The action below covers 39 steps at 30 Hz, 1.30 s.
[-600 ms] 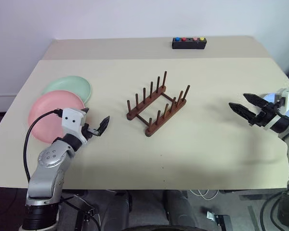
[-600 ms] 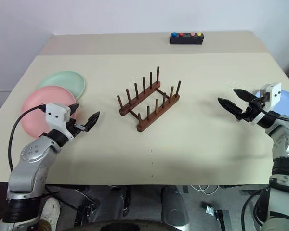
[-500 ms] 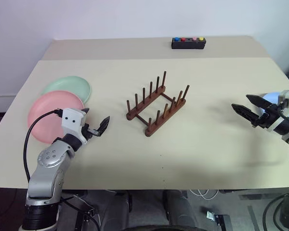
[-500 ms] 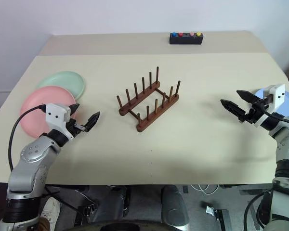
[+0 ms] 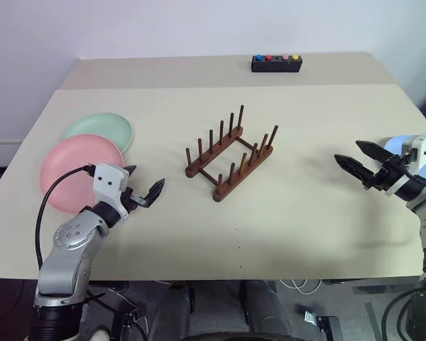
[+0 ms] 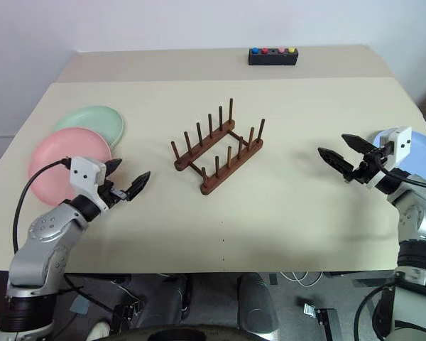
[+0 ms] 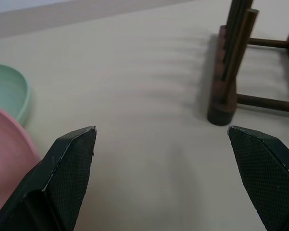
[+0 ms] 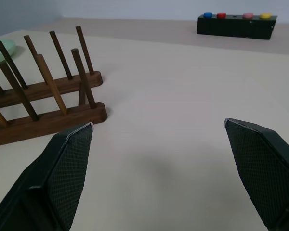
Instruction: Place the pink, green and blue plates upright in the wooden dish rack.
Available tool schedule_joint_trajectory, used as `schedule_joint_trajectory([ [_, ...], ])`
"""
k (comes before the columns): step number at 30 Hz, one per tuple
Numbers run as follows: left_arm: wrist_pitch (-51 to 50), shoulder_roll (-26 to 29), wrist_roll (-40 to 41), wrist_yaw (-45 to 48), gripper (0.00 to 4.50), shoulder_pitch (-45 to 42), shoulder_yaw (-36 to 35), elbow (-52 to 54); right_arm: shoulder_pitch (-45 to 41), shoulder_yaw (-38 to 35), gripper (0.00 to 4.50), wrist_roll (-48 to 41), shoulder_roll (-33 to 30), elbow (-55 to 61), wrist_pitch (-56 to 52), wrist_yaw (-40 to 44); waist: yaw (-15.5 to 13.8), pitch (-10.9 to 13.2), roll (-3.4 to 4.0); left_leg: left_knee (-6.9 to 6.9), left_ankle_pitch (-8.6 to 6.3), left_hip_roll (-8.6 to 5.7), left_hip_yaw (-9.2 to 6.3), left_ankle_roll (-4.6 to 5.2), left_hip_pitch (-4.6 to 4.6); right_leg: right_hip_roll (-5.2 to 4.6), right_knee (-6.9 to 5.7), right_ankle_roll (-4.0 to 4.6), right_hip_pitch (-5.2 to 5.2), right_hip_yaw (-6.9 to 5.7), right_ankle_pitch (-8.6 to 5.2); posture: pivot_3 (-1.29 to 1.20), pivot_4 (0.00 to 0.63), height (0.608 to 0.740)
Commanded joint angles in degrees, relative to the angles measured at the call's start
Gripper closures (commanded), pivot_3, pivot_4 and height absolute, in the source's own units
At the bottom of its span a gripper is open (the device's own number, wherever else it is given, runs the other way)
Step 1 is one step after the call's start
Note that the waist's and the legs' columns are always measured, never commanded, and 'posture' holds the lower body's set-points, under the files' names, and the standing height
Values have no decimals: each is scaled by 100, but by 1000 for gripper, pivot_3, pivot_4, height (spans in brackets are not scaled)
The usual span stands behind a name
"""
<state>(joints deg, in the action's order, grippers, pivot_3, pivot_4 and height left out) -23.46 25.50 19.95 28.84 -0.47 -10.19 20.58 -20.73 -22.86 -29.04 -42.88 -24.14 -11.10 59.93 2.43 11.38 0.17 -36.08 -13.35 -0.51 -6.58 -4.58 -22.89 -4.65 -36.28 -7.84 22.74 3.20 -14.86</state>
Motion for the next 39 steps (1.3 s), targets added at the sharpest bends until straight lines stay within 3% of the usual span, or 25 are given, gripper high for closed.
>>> schedule_joint_trajectory([
  [1,-115,264,415,488,0,193,-65,441,147,-9,49,-100,76,444,-57,-32,1,0,0,0,0,0,0,0,0,0,0,0,0,0,0,0,150,734],
  [5,-380,810,591,1199,0,544,312,695,440,-41,49,-208,199,949,-242,-160,-4,-1,2,1,0,1,1,0,0,-1,0,2,1,0,-1,0,150,734],
  [9,-115,1093,66,1440,0,370,983,448,785,-11,49,-294,402,1472,-377,-379,-19,0,0,-4,0,0,2,0,2,-1,2,19,-3,2,-11,0,150,734],
  [13,-198,669,-235,1424,0,-375,1849,-67,1206,-33,49,-384,559,1945,-472,-501,-77,-2,2,-5,0,1,1,0,5,1,2,19,-10,0,-11,0,150,734],
  [18,25,76,-644,1248,0,-912,2446,-601,1686,8,49,-428,646,2720,-611,-743,-63,-3,5,2,-1,2,2,1,10,1,3,1,-9,2,-2,0,150,734],
  [21,45,-352,-842,1086,0,-1197,2686,-1021,2055,89,49,-402,555,3154,-720,-748,-123,-3,1,-5,-1,2,1,1,15,1,3,1,-18,1,-2,0,150,734],
  [27,194,-596,-1102,749,0,-1328,2618,-1501,2683,318,49,-370,406,4026,-938,-645,-151,-5,2,-3,-1,1,2,1,36,1,4,16,-37,1,-11,0,150,734],
  [31,268,-653,-1087,729,1215,-1304,2603,-1539,2779,560,0,-89,423,4236,-843,-778,-150,-8,-2,-4,-1,2,1,0,43,1,4,19,-43,1,-13,0,150,734],
  [36,385,-641,-1114,741,3751,-1321,2500,-1590,2737,862,0,214,496,4156,-668,-904,-162,-8,-2,1,-1,2,2,0,41,0,9,17,-42,1,-13,0,150,734],
  [39,495,-629,-1186,714,3827,-1411,2459,-1704,2694,904,0,309,514,3998,-542,-947,-162,-8,-3,0,-1,2,1,0,41,0,9,17,-42,1,-13,0,150,734],
])
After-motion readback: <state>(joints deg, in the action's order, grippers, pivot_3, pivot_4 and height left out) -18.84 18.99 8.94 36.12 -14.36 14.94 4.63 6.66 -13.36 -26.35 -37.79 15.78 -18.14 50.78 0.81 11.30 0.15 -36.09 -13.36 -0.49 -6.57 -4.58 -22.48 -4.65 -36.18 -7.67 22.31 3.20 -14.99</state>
